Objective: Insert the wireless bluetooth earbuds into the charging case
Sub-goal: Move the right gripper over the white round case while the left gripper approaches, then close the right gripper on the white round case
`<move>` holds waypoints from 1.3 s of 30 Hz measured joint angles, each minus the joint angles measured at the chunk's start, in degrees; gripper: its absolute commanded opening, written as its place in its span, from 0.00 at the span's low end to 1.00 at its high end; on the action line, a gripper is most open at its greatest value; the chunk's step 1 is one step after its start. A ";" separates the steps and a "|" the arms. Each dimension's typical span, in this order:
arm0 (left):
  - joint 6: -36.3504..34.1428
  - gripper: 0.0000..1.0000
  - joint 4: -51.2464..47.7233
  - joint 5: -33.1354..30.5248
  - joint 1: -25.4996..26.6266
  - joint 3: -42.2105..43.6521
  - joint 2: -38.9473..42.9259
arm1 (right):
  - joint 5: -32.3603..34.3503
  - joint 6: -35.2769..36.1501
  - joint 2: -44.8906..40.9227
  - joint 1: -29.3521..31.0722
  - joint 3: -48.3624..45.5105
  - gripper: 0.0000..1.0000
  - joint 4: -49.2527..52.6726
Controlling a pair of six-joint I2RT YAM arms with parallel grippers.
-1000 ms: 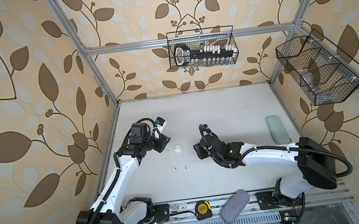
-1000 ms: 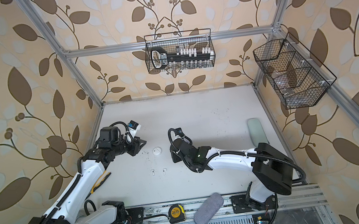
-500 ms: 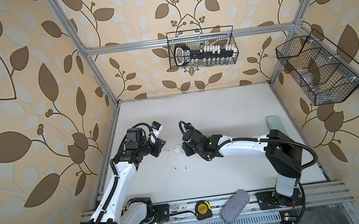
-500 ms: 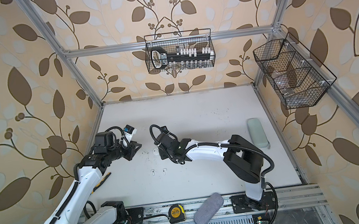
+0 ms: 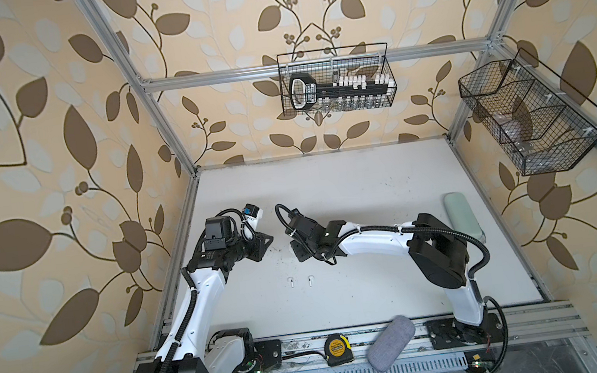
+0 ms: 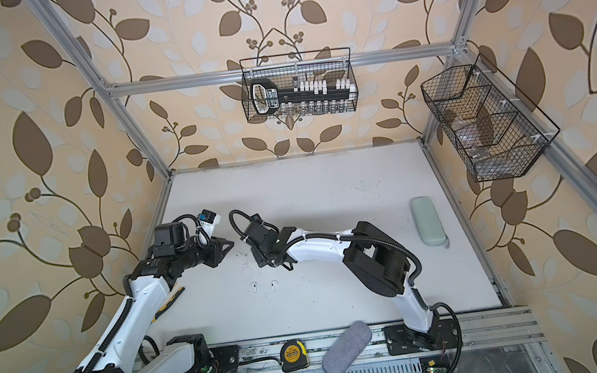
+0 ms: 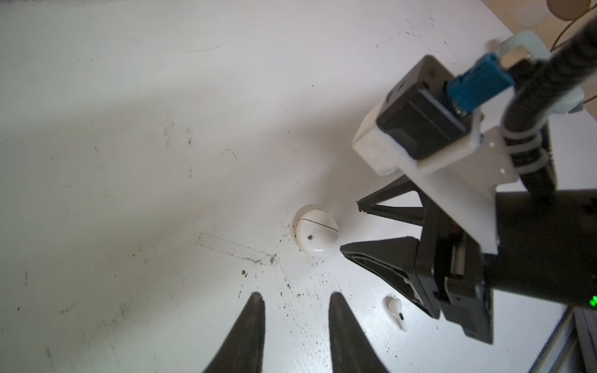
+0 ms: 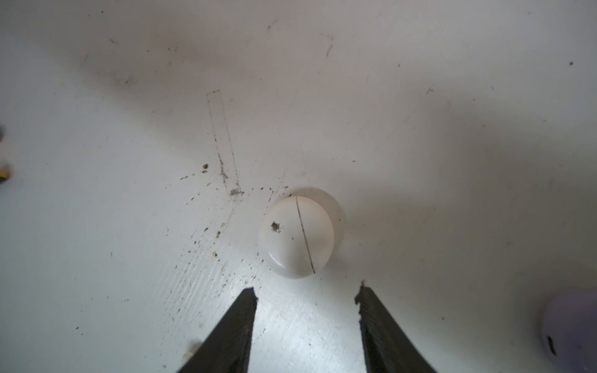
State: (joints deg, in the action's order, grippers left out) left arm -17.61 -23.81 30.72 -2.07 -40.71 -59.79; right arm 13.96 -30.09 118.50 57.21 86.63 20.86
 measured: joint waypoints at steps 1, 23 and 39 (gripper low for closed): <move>0.33 0.35 0.11 0.50 -0.76 0.11 -0.39 | 0.00 0.72 0.63 0.02 0.81 0.57 0.68; 2.62 0.38 1.18 6.82 -8.50 0.15 -5.66 | 2.14 8.63 11.93 0.02 14.62 0.62 9.77; 2.62 0.39 1.14 6.86 -8.52 0.15 -6.29 | 2.64 10.93 13.35 0.17 16.59 0.55 11.15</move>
State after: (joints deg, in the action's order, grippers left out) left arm -14.98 -22.68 37.58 -10.59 -40.56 -66.08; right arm 16.60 -19.16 131.85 57.39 103.22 32.01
